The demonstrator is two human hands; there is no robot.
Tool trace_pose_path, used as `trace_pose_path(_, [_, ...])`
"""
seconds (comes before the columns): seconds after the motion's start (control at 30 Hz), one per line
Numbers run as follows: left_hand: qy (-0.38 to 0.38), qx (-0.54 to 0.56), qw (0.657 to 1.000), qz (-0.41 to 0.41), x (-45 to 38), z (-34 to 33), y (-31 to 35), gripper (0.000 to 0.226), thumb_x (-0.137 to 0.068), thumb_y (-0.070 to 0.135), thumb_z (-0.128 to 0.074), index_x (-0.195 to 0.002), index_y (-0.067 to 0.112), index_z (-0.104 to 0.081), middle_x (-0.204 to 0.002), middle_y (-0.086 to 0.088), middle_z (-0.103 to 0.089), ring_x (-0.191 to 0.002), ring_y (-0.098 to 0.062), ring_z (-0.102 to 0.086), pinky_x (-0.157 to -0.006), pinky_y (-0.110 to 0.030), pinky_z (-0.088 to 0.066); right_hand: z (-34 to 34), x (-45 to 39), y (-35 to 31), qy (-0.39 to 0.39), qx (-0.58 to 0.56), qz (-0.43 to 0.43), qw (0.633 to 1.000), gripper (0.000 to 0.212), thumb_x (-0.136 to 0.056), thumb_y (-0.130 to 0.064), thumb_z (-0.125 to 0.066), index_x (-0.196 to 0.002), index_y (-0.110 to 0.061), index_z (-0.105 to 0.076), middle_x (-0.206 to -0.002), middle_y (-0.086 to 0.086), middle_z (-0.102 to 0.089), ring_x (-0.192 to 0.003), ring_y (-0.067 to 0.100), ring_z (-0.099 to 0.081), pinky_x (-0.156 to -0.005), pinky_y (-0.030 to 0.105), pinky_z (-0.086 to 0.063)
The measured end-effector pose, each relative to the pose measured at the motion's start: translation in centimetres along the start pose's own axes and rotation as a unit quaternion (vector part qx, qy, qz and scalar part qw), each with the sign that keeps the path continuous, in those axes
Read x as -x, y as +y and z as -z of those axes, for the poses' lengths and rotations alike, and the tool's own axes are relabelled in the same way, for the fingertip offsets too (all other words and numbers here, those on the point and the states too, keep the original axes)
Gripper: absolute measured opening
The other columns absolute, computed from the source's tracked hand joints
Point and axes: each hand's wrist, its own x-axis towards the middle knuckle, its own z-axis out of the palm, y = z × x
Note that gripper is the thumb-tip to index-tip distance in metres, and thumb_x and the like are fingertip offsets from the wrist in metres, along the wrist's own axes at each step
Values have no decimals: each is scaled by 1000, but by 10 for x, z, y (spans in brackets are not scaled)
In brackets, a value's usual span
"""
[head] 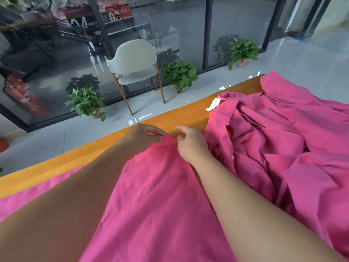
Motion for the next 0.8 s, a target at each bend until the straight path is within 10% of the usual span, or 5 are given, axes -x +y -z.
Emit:
trace_pose_path(0.13, [-4,3,1000,-5,2,-1,-6,13,-86,20,-73,-89,33,-76,-75,7,-67,-39,-6,-30,-40,-19,-29,-3,-15,-4,-77,-27,-6,997,30,-97,-16,-55,-124,-21,-68,-112,-2,-70,-89,17,-68,-89,35,-55])
trace_pose_path(0.27, [-13,-5,1000,-7,3,1,-10,17,-85,19,-73,-85,35,-75,-78,5,-69,-47,-4,-39,-48,-18,-34,1,-22,-6,-91,-81,-65,990,29,-96,-9,-48,-99,-27,-71,-86,-2,-71,-58,11,-67,-49,21,-48])
trace_pose_path(0.53, [-58,33,997,-33,0,2,-14,17,-81,14,-77,-86,30,-79,-117,19,-67,-106,-1,-60,-81,-12,-42,3,-27,-3,-105,-79,-56,990,8,-89,-23,-71,-86,-19,-77,-70,3,-69,-53,9,-56,-48,23,-41])
trace_pose_path(0.6, [-44,14,998,-41,-3,1,-12,18,-82,17,-77,-85,34,-79,-112,18,-70,-101,-4,-63,-90,-21,-47,0,-27,-2,-92,-76,-29,993,15,-89,-27,-70,-75,-28,-75,-65,-6,-68,-56,11,-55,-55,26,-42])
trace_pose_path(0.8, [32,10,998,-47,-9,-3,0,19,-86,15,-72,-82,32,-75,-63,21,-66,-42,2,-45,-43,-10,-34,3,-20,-2,-97,-84,10,992,17,-95,-29,-61,-100,-32,-77,-93,-1,-76,-94,23,-69,-86,42,-57])
